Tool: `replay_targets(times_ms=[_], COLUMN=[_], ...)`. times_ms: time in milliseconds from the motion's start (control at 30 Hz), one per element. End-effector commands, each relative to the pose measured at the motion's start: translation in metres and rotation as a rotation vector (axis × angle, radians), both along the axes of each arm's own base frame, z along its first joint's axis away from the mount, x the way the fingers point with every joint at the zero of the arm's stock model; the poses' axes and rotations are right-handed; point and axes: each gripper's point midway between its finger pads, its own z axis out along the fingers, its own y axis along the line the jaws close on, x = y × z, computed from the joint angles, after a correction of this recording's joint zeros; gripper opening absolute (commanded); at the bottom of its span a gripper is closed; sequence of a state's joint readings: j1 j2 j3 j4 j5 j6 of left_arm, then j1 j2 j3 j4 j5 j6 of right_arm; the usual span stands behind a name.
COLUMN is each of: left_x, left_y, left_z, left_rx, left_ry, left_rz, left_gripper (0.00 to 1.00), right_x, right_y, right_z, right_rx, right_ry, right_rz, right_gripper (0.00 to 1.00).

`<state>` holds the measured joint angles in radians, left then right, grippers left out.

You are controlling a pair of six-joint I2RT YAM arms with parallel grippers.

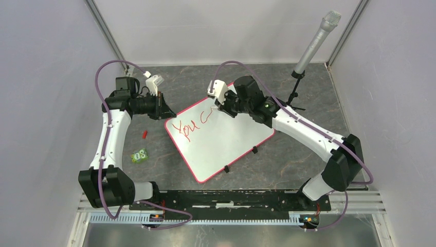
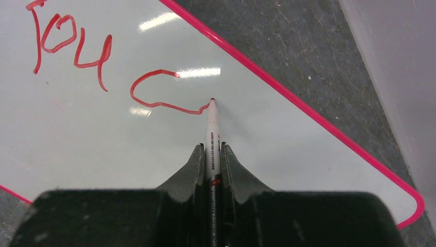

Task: Write a sentence on the whiteboard

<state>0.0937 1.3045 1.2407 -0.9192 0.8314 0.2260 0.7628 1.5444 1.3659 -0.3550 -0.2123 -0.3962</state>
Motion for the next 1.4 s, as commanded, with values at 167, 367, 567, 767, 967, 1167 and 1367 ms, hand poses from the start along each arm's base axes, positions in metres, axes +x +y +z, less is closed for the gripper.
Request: replay_targets(times_ms=[167,367,567,767,967,1167,1367], left_x=[-0.001,-0.001,-0.001,-0.003,-0.002,-0.002,-0.002], left_y=[-0.002,-0.002,-0.002,-0.002,-0.002,-0.002,-0.001], left_z=[0.005,0.004,0.006,0.006,0.006,0.006,0.006], left_rx=[0.005,0.005,0.004,0.003,0.002,0.004,0.009], left_ry=[-0.041,-0.040,-0.046,-0.047,-0.046,-0.045,-0.048], left_rz=[-0.023,-0.025,-0.028,-0.026,-0.025,-0.023,-0.022], left_gripper=[0.09,0.08,0.08,0.08,0.08,0.08,0.08], right_x=[0.001,-0.018,-0.029,-0.024,-0.003,0.008,0.011], right_y=[0.016,0.014,0.007,-0.004,-0.010,-0.004,0.001], right_z=[0.010,-0.008,-0.021,-0.018,0.000,0.014,0.018], right_rx=[0.043,0.010,-0.017,-0.043,-0.014,0.024,0.033], right_ry=[0.017,0.046,0.059,0.022,-0.006,-0.024,-0.026], right_rz=[0.035,0.072,0.080,0.047,-0.007,-0.019,-0.014], right_gripper=[0.00,0.00,0.00,0.00,0.00,0.00,0.00])
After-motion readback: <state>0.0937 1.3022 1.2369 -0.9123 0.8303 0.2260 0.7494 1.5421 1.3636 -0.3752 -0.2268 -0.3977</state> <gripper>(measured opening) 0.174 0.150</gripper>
